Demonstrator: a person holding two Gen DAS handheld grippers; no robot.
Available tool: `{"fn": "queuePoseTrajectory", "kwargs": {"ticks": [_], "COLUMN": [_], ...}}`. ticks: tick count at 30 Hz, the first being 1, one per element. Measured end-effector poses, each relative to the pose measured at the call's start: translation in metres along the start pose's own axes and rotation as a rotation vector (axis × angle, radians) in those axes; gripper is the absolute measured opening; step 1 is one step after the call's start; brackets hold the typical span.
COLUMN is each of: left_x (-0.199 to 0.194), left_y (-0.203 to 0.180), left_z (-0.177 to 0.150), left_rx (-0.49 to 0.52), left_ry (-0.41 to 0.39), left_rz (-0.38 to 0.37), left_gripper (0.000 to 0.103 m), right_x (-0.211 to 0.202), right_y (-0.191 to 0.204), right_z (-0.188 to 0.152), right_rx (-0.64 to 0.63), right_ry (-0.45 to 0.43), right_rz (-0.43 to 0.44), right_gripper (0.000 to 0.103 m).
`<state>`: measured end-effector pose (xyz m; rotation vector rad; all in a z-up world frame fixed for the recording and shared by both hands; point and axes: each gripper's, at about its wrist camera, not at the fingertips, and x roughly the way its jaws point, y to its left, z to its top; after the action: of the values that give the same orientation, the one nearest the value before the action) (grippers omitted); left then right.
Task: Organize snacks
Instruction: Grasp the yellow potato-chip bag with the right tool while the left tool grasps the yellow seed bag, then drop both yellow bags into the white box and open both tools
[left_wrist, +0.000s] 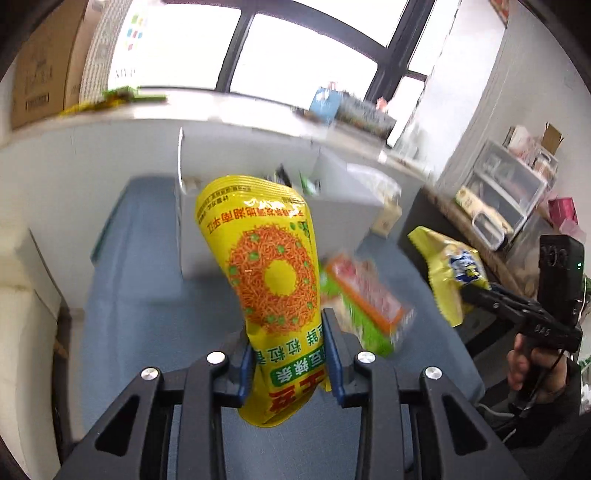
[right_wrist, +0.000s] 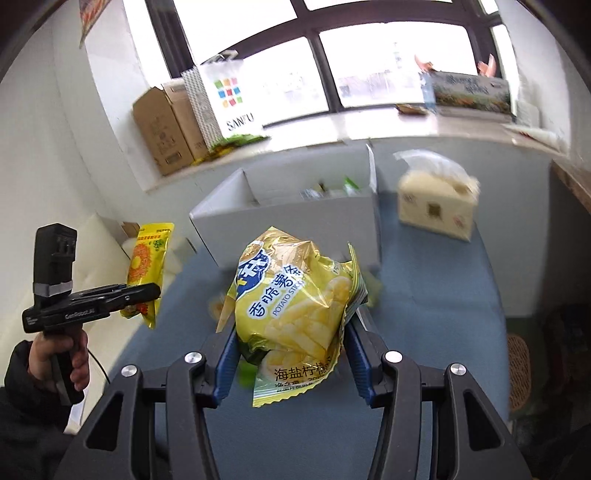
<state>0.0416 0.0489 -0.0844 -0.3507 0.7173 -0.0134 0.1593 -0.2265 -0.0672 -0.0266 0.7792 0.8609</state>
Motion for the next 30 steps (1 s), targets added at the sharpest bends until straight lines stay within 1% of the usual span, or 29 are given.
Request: {"fn": "queuePoseTrajectory", "kwargs": {"ticks": [2,4,8,10,12,13,15,17,18,19,20,21,22,23,24,27,30], "left_x": [-0.004,-0.007,0.000,0.013,0.028,0.040,0.059,0.084,0.095,0.107,0.117,0.123,0.127,0.130,0.131,0.129,0.125], "left_y": [0.002,0.001,0.004,0.009,0.012,0.012,0.013,0.013,0.015,0.017,0.020,0.025,0.027,0.031,0.034,0.039,0.039], "left_z": [0.021,0.043,0.093,0.117,0.139,0.149,0.166,0.178,0.184,0.189,0.193,0.195,0.193,0.191,0.188,0.177,0.171], "left_rx": [0.001,0.026,0.052,0.061,0.062,0.070,0.078,0.083,0.083,0.080,0.071,0.057,0.047,0.037,0.030,0.033,0.040], "left_ry": [-0.026,-0.057,-0.076,-0.075,-0.064,-0.056,-0.042,-0.015,0.006,0.023,0.035,0.035,0.041,0.049,0.052,0.047,0.049], "left_rz": [-0.009,0.000,-0.009,0.002,0.002,0.016,0.036,0.049,0.064,0.087,0.124,0.155,0.164,0.159,0.152,0.156,0.164], "left_gripper": [0.035,0.035,0.035,0.035,0.035,0.035,0.035,0.037,0.047,0.074,0.090,0.103,0.103,0.103,0.103,0.103,0.103], "right_x": [0.008,0.019,0.040,0.054,0.071,0.080,0.097,0.114,0.123,0.128,0.137,0.145,0.150,0.152,0.150,0.142,0.135], "right_y": [0.006,0.012,0.018,0.016,0.010,0.007,0.005,0.000,-0.002,-0.004,-0.006,-0.008,-0.010,-0.010,-0.011,-0.011,-0.011], "right_z": [0.019,0.040,0.086,0.109,0.130,0.140,0.157,0.168,0.172,0.174,0.176,0.177,0.176,0.174,0.172,0.166,0.164], "right_rx": [-0.009,-0.016,-0.031,-0.014,0.002,0.015,0.010,0.005,0.009,0.013,0.017,0.020,0.024,0.020,0.012,0.003,0.004], "right_ry": [-0.022,-0.038,-0.070,-0.078,-0.061,-0.055,-0.038,-0.021,-0.007,0.012,0.038,0.068,0.086,0.086,0.078,0.061,0.045], "right_rz": [0.008,0.014,0.001,-0.004,-0.022,-0.038,-0.076,-0.092,-0.094,-0.093,-0.096,-0.111,-0.143,-0.182,-0.201,-0.183,-0.188], "right_gripper": [0.056,0.056,0.056,0.057,0.057,0.057,0.057,0.057,0.058,0.062,0.081,0.093,0.103,0.103,0.103,0.103,0.103]}}
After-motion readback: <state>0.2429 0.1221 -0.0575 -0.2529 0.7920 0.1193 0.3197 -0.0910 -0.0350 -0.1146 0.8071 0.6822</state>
